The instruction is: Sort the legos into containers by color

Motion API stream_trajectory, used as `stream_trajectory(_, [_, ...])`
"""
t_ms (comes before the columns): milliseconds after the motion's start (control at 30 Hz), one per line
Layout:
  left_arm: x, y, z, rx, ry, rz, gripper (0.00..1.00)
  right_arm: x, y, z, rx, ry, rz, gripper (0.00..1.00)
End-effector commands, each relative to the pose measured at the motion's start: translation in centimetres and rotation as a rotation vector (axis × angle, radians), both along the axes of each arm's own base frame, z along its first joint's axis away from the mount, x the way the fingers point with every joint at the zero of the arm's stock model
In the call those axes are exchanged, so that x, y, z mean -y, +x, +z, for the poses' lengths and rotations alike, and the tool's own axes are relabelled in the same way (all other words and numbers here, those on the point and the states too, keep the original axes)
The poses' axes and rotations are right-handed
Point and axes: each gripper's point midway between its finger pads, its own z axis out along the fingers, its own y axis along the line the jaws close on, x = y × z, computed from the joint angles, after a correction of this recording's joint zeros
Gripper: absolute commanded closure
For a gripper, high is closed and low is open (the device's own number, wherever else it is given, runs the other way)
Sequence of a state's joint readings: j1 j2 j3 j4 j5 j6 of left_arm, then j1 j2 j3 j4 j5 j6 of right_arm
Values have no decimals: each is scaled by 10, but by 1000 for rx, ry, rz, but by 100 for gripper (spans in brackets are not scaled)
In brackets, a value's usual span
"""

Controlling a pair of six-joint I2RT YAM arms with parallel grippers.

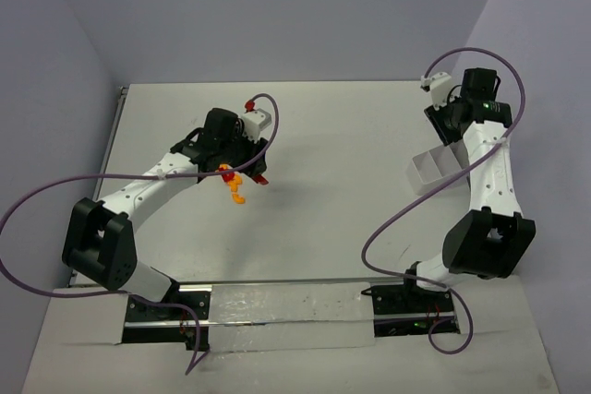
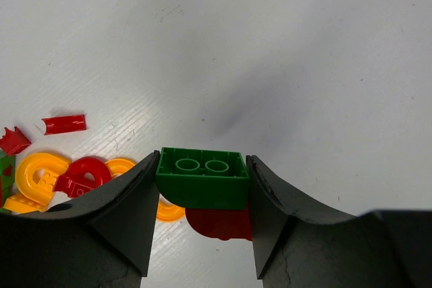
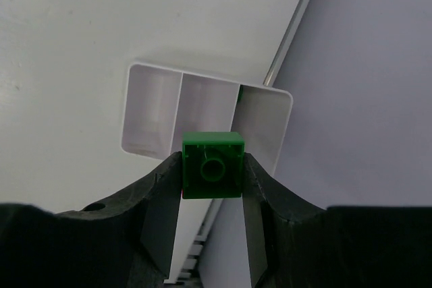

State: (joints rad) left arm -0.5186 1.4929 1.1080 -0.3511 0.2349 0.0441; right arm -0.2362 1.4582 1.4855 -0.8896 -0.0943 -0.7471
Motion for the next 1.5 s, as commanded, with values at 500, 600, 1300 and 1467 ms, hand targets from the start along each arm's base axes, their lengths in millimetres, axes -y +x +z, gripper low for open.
stream_trajectory(500, [16,7,18,45,-45,-54,99,66,11,-38,-198,-237,-76,74])
stream_trajectory(600, [16,7,19,47,-44,-56,99,74,14,-40,-194,-254,-100,71])
stream_trajectory(1300, [17,11,14,36,-38,-54,99,84,21,-61,-232,-257,-135,37])
stream_trajectory(1467, [16,12,14,38,-35,-45,99,84,24,-56,-213,-253,-142,26])
